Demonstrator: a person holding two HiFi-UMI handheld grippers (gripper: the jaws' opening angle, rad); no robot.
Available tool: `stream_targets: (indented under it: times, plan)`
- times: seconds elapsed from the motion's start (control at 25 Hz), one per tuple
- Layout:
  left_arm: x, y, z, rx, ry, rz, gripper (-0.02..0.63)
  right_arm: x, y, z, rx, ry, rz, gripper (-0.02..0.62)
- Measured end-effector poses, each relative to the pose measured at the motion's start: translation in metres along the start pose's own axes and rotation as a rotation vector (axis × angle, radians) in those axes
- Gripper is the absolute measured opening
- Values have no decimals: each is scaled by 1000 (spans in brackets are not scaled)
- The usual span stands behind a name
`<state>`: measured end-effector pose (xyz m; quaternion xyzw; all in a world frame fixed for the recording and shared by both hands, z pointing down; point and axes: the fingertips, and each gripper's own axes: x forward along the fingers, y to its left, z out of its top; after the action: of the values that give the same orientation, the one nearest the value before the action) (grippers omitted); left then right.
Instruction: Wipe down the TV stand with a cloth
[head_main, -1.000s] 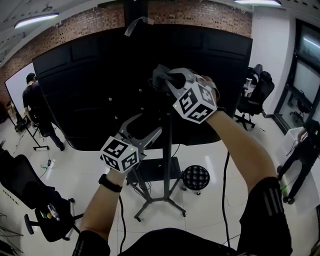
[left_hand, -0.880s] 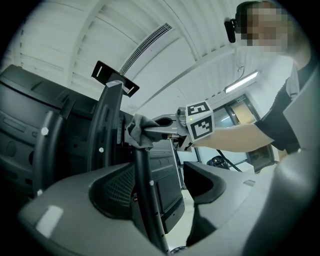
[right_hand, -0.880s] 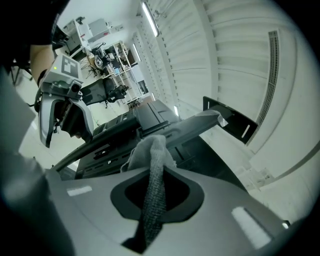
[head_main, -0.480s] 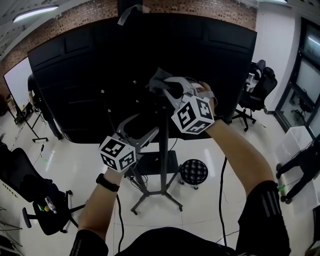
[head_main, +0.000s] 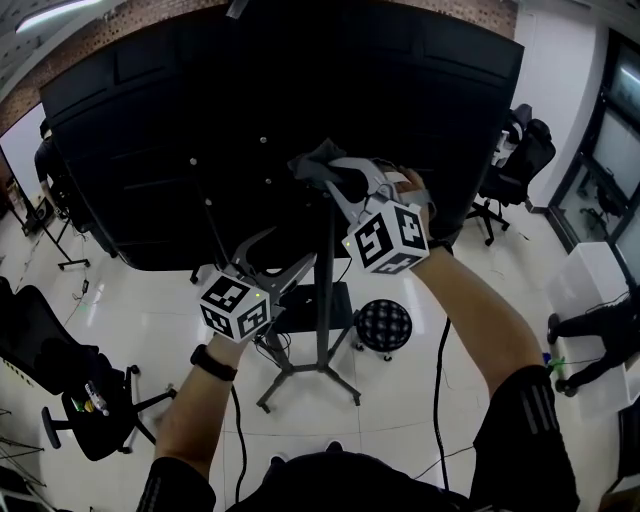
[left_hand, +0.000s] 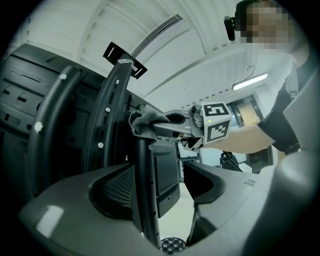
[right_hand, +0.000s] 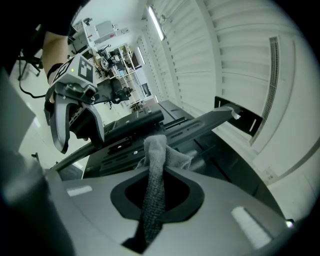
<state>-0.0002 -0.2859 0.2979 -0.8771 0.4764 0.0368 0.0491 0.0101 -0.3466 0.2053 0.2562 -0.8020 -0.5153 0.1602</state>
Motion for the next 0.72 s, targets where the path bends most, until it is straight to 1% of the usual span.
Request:
stream_targets:
  times: [0.2,0.28,0.44,0.52,0.72]
  plan:
    - [3,1,-19,-29,15,-1,328,1,33,-13,1,18,40,15]
    - [3,1,-29,-41,24,-2,328,0,44,-19,19,19,45,15]
    - [3,1,-52,-71,49,-3,328,-5,49,-23,71,-1,-4,15]
    - [4,1,-64,-86,61,-1,328,-6,55,-26,85,-1,-5,15]
    - [8,0,-87,-107,84,-7,328,0,100,-49,68,35,68,15]
